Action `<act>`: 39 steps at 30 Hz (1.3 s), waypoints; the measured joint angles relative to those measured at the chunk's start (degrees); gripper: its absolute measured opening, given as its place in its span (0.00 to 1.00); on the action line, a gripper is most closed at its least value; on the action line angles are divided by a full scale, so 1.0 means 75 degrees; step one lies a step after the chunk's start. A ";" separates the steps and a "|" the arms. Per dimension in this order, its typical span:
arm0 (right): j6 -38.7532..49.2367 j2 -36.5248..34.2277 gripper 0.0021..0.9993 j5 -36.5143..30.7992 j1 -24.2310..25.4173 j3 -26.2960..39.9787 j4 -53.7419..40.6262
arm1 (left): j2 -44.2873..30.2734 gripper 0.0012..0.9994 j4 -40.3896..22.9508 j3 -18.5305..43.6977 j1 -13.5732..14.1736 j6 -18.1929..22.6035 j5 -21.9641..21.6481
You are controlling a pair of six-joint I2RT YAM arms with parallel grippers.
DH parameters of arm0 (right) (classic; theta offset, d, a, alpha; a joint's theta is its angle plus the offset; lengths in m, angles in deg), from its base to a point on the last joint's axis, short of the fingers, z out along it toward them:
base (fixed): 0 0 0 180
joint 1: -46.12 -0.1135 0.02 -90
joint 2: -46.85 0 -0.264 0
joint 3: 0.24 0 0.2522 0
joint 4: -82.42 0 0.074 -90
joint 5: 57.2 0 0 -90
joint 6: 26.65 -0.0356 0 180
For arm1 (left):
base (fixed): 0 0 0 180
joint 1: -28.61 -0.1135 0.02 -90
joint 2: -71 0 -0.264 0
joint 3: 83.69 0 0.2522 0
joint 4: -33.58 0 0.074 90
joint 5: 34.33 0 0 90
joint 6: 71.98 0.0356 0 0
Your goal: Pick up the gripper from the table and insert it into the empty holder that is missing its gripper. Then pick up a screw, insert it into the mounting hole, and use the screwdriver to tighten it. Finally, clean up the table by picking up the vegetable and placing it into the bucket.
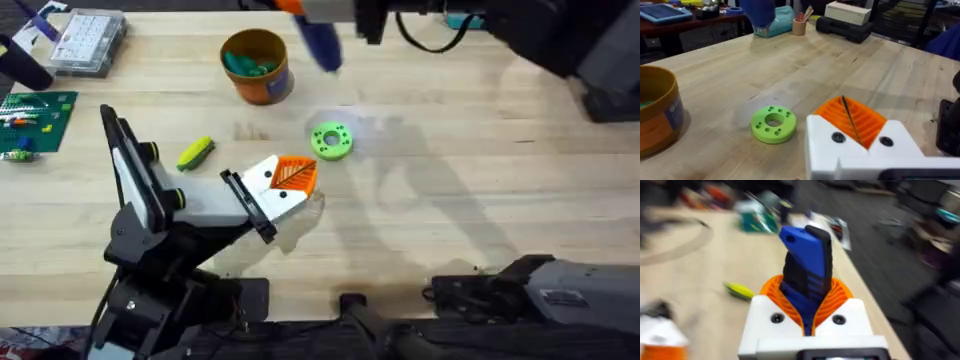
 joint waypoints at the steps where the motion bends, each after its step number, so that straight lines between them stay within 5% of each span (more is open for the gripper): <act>1: 0.0264 -0.0109 0.05 -0.0163 0.0141 0.0006 -0.0052 | 0.0000 0.02 0.0002 0.0000 0.0000 0.0000 0.0000; 18: 0.4988 -0.3439 0.05 -0.3652 0.1132 0.0065 0.0386 | 0.0000 0.02 -0.0001 0.0000 0.0000 0.0000 -0.0004; 27: 0.6537 -0.4744 0.05 -0.4190 0.1656 0.0167 0.1237 | 0.0000 0.02 0.0001 0.0000 0.0000 0.0000 -0.0003; 35: 0.6970 -0.4984 0.06 -0.4316 0.1708 0.0251 0.1277 | 0.0000 0.02 0.0002 0.0000 0.0000 0.0000 -0.0005; 36: 0.6968 -0.4983 0.12 -0.4319 0.1708 0.0252 0.1275 | 0.0000 0.02 0.0002 0.0000 0.0000 0.0000 -0.0003; 39: 0.6939 -0.4976 0.55 -0.4310 0.1720 0.0322 0.1336 | 0.0000 0.02 0.0002 0.0000 0.0000 0.0001 -0.0003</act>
